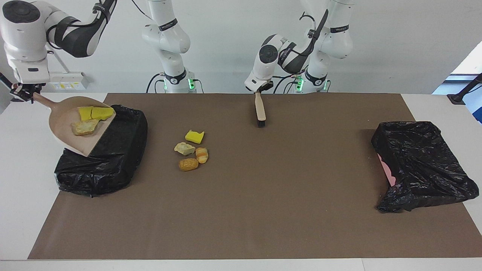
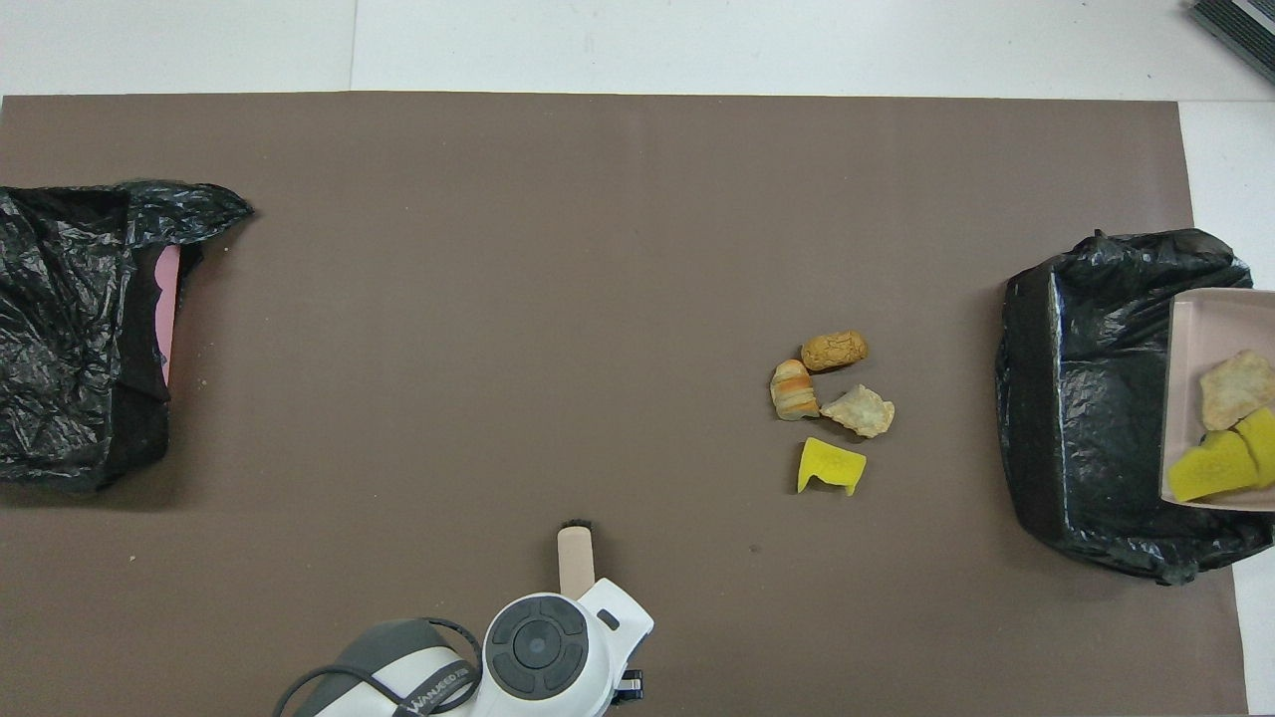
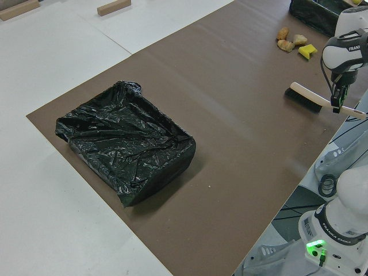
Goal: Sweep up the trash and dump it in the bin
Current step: 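Tip the dustpan with the right gripper to dump debris onto the bag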
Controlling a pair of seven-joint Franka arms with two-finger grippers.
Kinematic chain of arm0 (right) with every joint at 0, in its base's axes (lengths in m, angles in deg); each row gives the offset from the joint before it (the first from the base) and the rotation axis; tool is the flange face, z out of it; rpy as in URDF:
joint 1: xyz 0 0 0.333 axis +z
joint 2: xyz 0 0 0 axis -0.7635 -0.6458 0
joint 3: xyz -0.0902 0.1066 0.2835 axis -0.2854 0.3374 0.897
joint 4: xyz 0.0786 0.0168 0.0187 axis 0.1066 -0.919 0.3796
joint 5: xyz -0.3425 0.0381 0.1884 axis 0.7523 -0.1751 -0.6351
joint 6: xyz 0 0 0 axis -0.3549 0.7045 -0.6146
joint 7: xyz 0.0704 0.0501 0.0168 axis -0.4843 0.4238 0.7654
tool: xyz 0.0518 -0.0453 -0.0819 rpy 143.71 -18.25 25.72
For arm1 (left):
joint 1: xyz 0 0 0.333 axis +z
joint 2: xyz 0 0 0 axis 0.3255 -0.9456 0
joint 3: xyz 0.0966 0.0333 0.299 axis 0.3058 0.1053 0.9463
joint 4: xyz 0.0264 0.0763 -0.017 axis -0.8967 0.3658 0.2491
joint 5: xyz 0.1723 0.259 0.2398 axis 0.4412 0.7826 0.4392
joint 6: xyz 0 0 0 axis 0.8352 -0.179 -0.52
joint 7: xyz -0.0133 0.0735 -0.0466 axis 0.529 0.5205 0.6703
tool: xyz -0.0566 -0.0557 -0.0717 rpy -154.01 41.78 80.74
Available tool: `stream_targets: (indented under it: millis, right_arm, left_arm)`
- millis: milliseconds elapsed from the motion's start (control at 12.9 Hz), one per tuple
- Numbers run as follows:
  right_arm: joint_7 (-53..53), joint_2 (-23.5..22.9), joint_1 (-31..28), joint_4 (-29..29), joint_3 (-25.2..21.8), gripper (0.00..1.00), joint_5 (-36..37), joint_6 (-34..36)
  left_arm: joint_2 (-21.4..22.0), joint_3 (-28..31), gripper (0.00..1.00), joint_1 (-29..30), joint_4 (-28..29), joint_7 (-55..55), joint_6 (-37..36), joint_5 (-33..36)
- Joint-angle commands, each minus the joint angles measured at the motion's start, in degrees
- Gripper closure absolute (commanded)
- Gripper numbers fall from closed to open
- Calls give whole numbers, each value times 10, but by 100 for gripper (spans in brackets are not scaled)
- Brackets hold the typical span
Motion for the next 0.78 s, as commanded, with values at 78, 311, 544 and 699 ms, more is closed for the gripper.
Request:
stream_targets:
  millis: [78,311,544,699]
  right_arm:
    - [13,67,11,-98,1,100,58,-63]
    - [20,72,23,-107,2,100,84,-65]
    - [19,72,25,-108,2,100,102,-75]
    - [13,71,26,-107,3,100,135,-89]
  left_arm:
    - [18,6,76,-5,18,-11,8,-13]
    - [15,6,0,-5,13,-11,7,-12]
    - [2,11,0,13,-50,-9,-5,5]
    - [-18,9,0,41,-125,-10,-38,106]
